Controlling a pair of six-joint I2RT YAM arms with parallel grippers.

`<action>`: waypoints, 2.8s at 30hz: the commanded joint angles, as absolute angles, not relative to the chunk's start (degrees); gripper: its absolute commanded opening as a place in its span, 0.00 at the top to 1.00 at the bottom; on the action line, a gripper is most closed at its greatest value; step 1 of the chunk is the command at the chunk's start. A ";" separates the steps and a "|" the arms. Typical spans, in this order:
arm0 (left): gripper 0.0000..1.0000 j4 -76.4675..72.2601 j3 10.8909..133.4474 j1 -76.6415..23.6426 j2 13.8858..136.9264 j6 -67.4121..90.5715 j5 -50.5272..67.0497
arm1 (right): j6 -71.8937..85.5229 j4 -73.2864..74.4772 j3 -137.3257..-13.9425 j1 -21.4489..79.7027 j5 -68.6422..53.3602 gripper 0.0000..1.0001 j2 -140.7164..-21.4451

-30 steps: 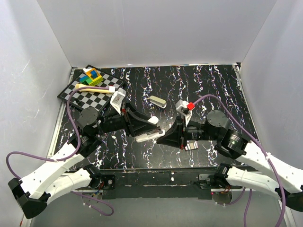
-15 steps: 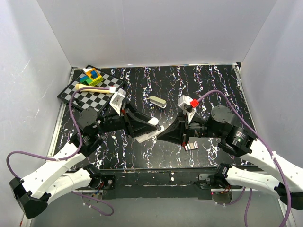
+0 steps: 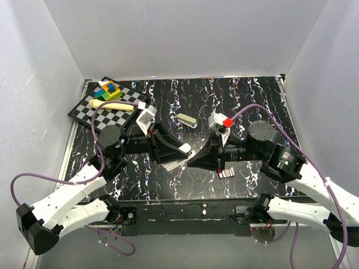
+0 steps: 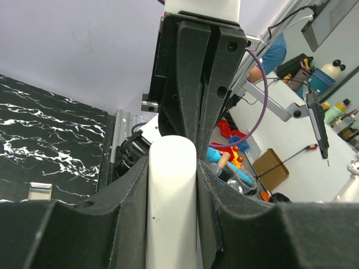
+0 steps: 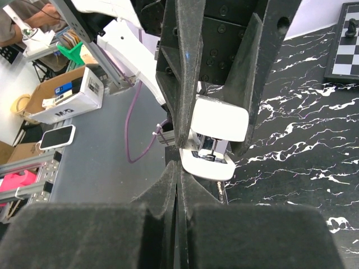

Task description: Unload the staples from the stapler

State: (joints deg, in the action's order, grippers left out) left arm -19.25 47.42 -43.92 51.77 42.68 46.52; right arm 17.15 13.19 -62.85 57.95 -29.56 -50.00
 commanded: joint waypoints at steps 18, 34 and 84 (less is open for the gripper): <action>0.66 -14.24 49.83 -49.13 55.98 40.17 65.47 | 6.77 9.40 -73.30 58.10 -28.21 0.99 -56.86; 1.00 -7.83 51.86 -51.24 55.02 33.23 62.06 | 6.42 10.81 -70.76 58.10 -25.58 0.99 -55.73; 1.00 35.16 82.00 -30.50 97.90 15.65 -13.79 | 21.97 27.86 -54.93 58.01 8.09 0.99 -54.32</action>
